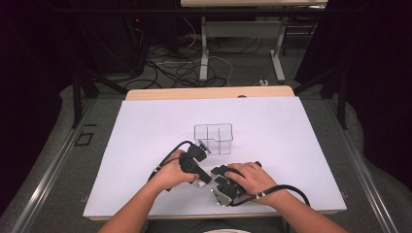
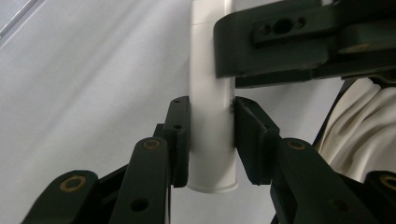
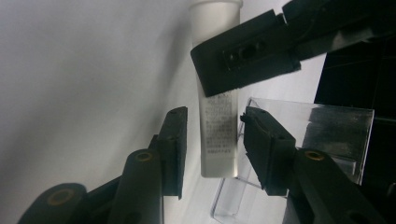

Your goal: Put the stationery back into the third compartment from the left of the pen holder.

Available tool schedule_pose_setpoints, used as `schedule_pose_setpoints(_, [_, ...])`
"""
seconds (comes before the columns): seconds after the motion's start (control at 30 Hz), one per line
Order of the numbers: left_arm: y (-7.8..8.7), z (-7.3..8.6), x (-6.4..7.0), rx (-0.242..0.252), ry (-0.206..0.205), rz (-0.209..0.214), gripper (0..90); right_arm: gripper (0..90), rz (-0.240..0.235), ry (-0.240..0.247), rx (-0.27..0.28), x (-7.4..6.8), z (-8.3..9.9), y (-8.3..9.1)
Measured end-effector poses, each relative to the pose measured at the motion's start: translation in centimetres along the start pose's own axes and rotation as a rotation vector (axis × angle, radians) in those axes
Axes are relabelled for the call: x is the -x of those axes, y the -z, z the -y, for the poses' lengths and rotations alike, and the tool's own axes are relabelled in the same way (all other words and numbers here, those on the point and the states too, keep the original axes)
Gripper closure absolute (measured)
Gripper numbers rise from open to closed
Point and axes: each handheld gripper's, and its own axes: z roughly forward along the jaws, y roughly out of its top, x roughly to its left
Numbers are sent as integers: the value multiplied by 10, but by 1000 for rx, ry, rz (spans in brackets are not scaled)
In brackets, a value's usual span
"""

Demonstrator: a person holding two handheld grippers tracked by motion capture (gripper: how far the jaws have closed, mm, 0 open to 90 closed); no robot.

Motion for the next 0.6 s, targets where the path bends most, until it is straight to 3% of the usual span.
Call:
schedule_pose_setpoints(0.27, [0,-5,6,0,-12,32,677,630,-11,25,-23,-1,-2,-2])
schedule_pose_setpoints(0.43, [0,-7,8,2,-18,43,677,692,2,38,-36,-2,-3,-4])
schedule_pose_setpoints(0.6, [-1,-6,7,14,-7,51,675,701,-3,58,-41,-1,-3,-4])
